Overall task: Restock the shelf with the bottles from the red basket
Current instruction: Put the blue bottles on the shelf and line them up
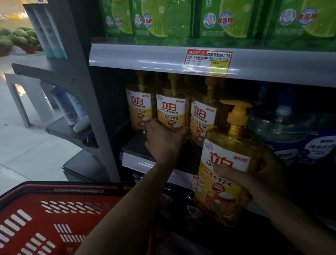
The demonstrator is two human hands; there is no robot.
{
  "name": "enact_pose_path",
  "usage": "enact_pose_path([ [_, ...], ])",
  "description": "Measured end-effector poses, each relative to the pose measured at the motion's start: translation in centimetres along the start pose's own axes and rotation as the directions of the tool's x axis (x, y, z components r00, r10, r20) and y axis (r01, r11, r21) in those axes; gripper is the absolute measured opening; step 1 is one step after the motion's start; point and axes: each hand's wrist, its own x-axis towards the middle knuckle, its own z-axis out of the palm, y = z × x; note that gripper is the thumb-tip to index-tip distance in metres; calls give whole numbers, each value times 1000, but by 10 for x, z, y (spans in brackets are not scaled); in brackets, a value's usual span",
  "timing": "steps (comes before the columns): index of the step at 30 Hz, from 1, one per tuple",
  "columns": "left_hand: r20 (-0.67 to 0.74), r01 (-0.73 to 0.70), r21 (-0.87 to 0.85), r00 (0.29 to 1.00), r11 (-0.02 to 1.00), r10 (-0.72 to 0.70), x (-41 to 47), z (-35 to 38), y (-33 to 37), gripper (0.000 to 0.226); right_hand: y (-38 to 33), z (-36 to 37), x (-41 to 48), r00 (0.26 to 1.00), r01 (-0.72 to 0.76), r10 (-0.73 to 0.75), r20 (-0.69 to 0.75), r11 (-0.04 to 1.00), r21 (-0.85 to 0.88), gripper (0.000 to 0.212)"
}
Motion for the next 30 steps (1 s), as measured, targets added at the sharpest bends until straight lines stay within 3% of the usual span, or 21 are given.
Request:
enact_pose_path([
  [5, -43, 8, 18, 999, 1000, -7, -8, 3, 6, 98, 1, 2, -3, 1000, 19, -19, -1, 1000, -12, 68],
  [13, 26, 72, 15, 997, 997, -72, -16, -24, 12, 96, -2, 6, -14, 999, 11, -11, 42, 1000, -1, 60],
  [17, 253, 98, -191, 966, 977, -48, -52, -61, 16, 57, -10, 15, -24, 997, 36, -38, 73, 999, 25, 57],
  [21, 549, 181, -245, 836, 952, -18, -93, -112, 34, 33, -19, 32, -32, 993, 62, -64, 94, 998, 28, 63],
  [25, 564, 167, -295, 825, 941, 30, -108, -149, 37, 24, -28, 54, -36, 990, 108, -107, 93, 994, -3, 65],
  [30, 545, 95, -357, 829, 929, 124, -108, -171, 38, 33, -32, 79, -32, 973, 202, -190, 132, 975, -90, 66],
])
